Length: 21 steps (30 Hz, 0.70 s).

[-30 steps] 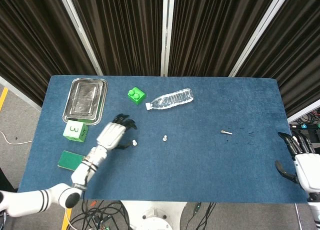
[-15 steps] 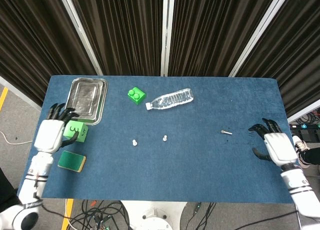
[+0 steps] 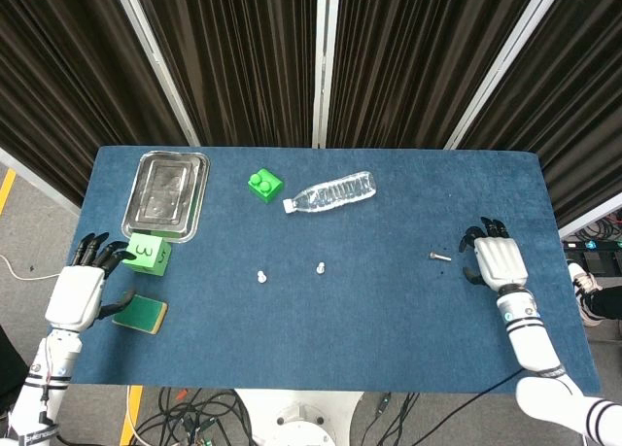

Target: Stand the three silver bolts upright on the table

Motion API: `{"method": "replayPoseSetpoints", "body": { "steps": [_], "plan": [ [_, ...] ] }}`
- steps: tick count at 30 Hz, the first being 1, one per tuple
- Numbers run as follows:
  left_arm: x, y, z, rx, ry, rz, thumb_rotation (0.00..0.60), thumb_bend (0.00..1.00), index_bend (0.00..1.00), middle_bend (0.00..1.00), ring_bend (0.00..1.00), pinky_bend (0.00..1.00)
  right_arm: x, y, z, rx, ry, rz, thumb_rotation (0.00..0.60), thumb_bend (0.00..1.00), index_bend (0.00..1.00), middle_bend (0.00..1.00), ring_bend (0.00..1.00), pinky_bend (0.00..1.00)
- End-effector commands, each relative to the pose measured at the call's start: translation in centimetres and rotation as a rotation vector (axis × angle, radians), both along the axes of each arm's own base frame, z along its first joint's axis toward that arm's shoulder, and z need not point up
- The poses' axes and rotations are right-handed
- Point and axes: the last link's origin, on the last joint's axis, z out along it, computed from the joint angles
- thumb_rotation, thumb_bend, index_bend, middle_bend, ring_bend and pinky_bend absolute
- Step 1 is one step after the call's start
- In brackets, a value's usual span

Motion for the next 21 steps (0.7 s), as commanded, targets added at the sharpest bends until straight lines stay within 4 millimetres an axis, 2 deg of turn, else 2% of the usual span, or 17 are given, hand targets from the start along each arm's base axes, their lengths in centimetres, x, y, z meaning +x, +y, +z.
{"method": "replayPoseSetpoints", "body": {
  "steps": [1, 12, 21],
  "plan": [
    [-0.1, -0.1, -0.2, -0.005, -0.006, -0.005, 0.6, 0.29, 0.32, 0.2, 0.05, 0.0, 0.1, -0.9, -1.5, -0.02, 0.033, -0.016, 0.6, 0.2, 0.44, 0.21, 0.0, 0.0],
    [-0.1, -0.2, -0.7, -0.023, -0.019, -0.006, 0.6, 0.28, 0.32, 0.2, 0.05, 0.0, 0.7, -2.8, -4.3, 0.016, 0.064, -0.05, 0.6, 0.23, 0.48, 0.21, 0.0, 0.0],
    [-0.2, -0.4, -0.8, -0.028, -0.024, -0.005, 0.6, 0.28, 0.32, 0.2, 0.05, 0.0, 0.7, -3.1, -5.1, 0.03, 0.079, -0.068, 0.6, 0.25, 0.51, 0.22, 0.0, 0.0]
  ]
}}
